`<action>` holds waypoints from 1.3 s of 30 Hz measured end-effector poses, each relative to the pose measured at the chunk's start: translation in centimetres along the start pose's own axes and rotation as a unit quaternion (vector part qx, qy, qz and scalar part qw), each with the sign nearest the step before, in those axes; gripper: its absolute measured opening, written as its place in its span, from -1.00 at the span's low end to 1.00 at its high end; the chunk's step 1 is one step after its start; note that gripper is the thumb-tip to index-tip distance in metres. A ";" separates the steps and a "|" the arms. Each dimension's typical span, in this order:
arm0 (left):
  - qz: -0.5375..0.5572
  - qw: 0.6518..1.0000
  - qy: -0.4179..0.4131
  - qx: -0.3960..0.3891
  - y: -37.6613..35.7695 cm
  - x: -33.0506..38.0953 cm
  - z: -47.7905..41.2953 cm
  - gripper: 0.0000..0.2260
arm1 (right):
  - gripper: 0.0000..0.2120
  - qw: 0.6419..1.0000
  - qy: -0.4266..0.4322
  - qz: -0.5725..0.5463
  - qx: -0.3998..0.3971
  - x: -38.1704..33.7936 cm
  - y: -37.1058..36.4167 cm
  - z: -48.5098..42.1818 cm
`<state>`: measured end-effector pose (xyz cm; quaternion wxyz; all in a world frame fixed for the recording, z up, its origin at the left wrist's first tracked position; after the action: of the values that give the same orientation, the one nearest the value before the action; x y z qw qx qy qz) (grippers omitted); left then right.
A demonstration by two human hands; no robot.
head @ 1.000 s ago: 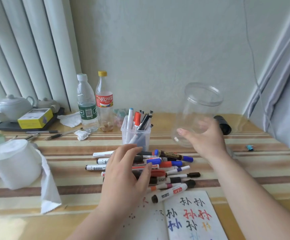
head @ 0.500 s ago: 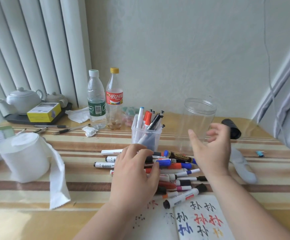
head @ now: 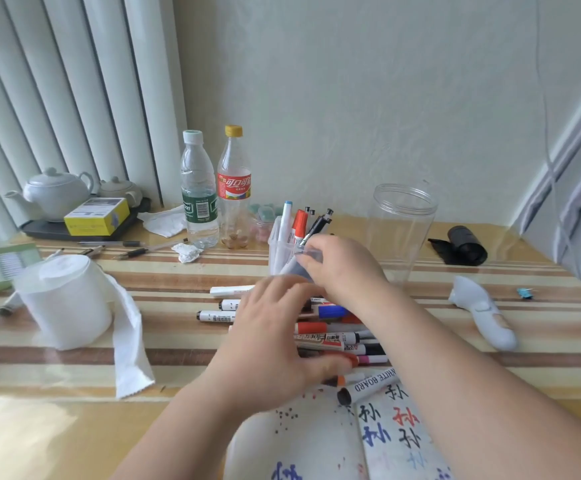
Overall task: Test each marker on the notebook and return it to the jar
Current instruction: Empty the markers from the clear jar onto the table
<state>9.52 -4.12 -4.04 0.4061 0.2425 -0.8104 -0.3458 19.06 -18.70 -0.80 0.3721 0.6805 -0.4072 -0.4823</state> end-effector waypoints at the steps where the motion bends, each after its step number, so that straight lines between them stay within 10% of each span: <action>1: -0.039 0.997 -0.013 -0.059 -0.4 -0.1 0.2 -0.15 | -0.82 1.000 0.006 -0.025 0.011 0.2 0.1 0.0; 5: -0.111 0.981 0.048 -0.154 -1.5 -2.7 0.1 0.05 | -0.76 0.987 0.006 -0.153 0.049 1.8 1.4 0.6; 16: -0.052 0.995 0.057 -0.060 -1.5 -3.7 -1.5 -0.25 | -0.87 0.953 0.066 -0.284 0.085 3.2 4.9 6.9; 21: 0.143 0.978 0.145 0.038 0.3 -3.8 -0.3 -0.11 | -0.89 0.936 0.071 -0.334 0.090 3.1 3.9 8.6; 25: 0.470 0.867 0.154 0.056 1.0 -3.6 -0.9 0.11 | -0.88 0.890 0.073 -0.447 0.050 0.6 3.5 9.1; 30: 0.676 0.732 0.081 0.015 2.3 -4.0 -0.7 -0.13 | -0.88 0.874 0.076 -0.479 -0.014 -4.3 1.9 9.1; 39: 0.820 0.533 0.108 0.177 3.1 -5.3 -0.5 -0.03 | 0.05 0.979 0.147 0.019 -0.140 2.8 2.3 12.6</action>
<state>12.49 1.24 -4.11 0.5447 -0.4260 -0.6483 0.3187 7.08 -23.59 -3.00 0.5288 0.6772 -0.2889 -0.4222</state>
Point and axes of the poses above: each hand's wrist, its own z-axis away from the middle knuckle, its own y-axis out of the back of the hand, x = y × z, the point moved 3 cm from there along -z, towards the middle knuckle, and after that the axes turned 2 degrees about -x, right-handed, at the moved point
